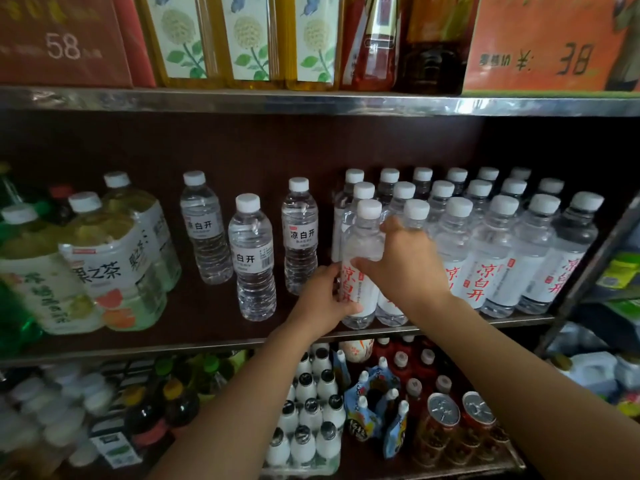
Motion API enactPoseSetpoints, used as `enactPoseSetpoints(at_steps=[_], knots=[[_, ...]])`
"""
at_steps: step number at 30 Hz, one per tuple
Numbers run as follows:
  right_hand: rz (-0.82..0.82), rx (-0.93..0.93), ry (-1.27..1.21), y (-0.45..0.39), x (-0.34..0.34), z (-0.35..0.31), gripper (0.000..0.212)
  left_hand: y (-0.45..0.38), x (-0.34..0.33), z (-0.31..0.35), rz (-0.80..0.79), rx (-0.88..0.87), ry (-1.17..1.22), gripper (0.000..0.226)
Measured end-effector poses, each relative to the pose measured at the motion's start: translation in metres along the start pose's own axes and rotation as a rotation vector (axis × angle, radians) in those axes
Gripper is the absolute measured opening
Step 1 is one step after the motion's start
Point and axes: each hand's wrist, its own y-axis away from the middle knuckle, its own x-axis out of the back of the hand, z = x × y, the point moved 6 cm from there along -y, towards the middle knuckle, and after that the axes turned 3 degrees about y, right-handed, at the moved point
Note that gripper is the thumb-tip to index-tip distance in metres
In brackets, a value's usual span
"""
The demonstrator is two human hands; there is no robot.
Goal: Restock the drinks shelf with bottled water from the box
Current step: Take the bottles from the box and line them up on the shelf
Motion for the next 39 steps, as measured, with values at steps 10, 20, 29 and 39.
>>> enactPoseSetpoints(at_steps=[10,20,29,39], knots=[[0.084,-0.007,-0.181,0.029,-0.001,-0.014,0.051,0.056,0.024,-0.018,0.065,0.121,-0.131,0.091],[-0.093,0.033,-0.436,0.093,-0.031,-0.046,0.033,0.153,0.071,-0.058,0.14,0.28,0.002,0.055],[-0.407,-0.113,-0.535,0.219,-0.13,-0.03,0.037,0.258,0.038,-0.164,0.127,0.469,0.074,0.052],[-0.686,-0.319,-0.572,0.408,-0.302,0.002,0.039,0.396,-0.041,-0.357,0.111,0.749,0.148,0.06]])
